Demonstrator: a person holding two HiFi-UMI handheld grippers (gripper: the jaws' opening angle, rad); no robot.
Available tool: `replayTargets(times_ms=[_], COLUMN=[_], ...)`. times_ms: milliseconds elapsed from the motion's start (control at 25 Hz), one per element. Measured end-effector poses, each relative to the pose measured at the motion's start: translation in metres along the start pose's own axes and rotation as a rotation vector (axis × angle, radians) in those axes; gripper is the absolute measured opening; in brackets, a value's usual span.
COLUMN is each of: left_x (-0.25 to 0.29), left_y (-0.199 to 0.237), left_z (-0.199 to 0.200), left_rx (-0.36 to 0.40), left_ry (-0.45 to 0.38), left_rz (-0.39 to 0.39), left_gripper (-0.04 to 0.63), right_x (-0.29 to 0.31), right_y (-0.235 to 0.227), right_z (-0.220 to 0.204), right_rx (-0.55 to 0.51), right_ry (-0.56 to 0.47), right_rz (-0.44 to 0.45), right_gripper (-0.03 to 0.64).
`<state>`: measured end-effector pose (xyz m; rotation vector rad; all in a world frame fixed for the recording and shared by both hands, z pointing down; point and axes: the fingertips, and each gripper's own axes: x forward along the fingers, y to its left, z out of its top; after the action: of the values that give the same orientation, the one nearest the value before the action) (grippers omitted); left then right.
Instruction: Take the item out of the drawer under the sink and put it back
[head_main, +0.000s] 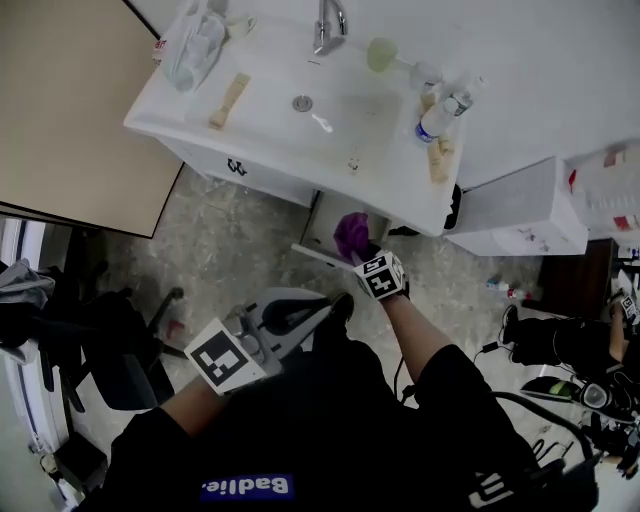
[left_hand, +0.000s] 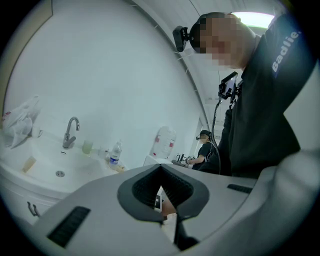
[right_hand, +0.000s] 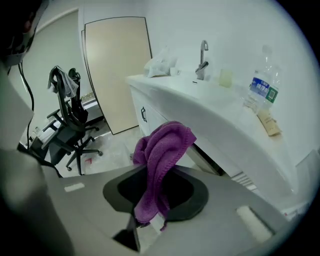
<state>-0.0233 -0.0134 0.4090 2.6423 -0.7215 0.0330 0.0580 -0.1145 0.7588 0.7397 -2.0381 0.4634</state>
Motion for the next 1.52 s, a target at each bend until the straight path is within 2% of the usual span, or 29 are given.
replayTargets(times_ms=[680,880,1520], left_x=[-0.022,-0.019,-0.003], left_y=[-0.018,-0.023,-0.047], left_z=[0.022,0.02,0.026], left_rx=[0.071,0.101,0.117], left_ry=[-0.036,-0.027,-0.012], left_rz=[-0.043,-0.055,-0.103], left_gripper=[-0.005,-0.005,-0.005], right_x=[-0.139,-0.174,-0.281], right_y=[0.058,0.069,0.089], right_z=[0.079,0.092,0.112], right_rx=[0.086,0.11,0.188], right_ry=[-0.286,-0.349,-0.559], right_rz=[0.008,0.017,0.036], right_gripper=[0.091,0.091,0.091])
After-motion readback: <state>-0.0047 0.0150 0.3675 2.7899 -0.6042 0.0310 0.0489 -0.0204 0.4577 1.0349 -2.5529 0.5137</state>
